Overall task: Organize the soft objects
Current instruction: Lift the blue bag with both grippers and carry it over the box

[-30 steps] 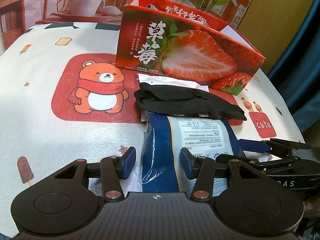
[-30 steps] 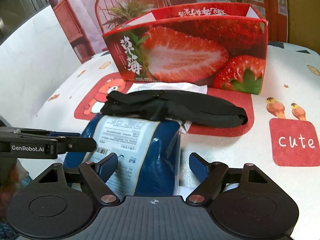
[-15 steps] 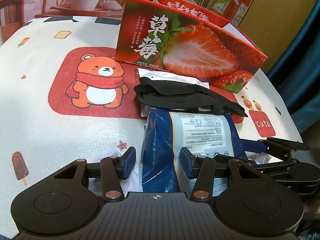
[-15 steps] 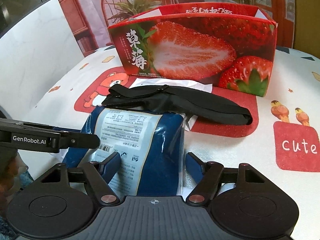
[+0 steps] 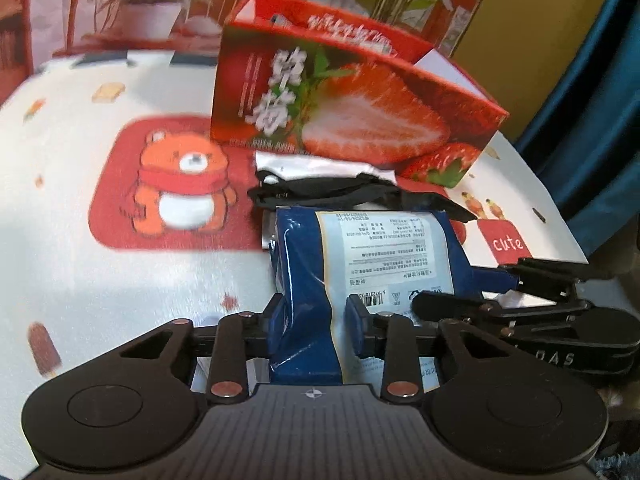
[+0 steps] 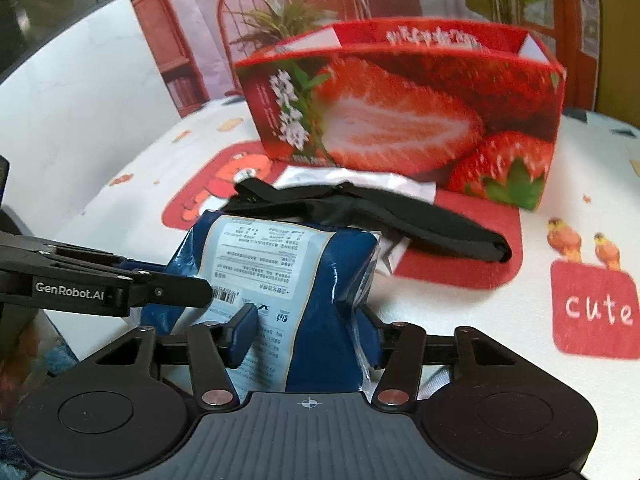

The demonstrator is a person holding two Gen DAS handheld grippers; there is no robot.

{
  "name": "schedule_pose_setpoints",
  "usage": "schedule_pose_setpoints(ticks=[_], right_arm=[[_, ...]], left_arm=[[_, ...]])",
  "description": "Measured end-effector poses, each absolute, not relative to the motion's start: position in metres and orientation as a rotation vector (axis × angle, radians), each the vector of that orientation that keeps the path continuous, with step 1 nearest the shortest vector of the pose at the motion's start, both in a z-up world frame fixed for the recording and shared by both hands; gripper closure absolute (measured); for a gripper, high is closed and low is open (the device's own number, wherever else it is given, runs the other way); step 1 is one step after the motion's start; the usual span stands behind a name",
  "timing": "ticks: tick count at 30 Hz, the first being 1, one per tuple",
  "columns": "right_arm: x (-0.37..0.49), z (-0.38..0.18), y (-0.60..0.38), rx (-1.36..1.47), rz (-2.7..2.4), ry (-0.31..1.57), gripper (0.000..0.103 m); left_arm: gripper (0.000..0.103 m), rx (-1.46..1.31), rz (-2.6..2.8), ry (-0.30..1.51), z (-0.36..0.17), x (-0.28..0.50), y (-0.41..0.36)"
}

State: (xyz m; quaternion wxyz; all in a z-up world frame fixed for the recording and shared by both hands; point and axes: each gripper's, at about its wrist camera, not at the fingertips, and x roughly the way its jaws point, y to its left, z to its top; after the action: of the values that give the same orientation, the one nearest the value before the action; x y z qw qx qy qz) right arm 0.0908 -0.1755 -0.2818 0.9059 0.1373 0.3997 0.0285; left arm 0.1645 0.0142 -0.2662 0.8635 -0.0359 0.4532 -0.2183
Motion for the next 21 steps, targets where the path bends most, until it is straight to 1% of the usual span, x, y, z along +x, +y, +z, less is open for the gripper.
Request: schedule_pose_setpoints(ticks=[2, 12, 21], right_arm=[[0.091, -0.272, -0.176, 0.271, 0.069, 0.799, 0.058], [0.097, -0.223, -0.179, 0.195, 0.116, 0.675, 0.059], [0.118, -0.188, -0.188, 0.127, 0.147, 0.598, 0.059]], left_arm=[[0.069, -0.058, -0.466, 0.921, -0.256, 0.164, 0.015], [0.069, -0.023, -0.482, 0.782, -0.202, 0.163, 0.02], [0.069, -0.034, -0.459, 0.703, -0.172, 0.183, 0.012]])
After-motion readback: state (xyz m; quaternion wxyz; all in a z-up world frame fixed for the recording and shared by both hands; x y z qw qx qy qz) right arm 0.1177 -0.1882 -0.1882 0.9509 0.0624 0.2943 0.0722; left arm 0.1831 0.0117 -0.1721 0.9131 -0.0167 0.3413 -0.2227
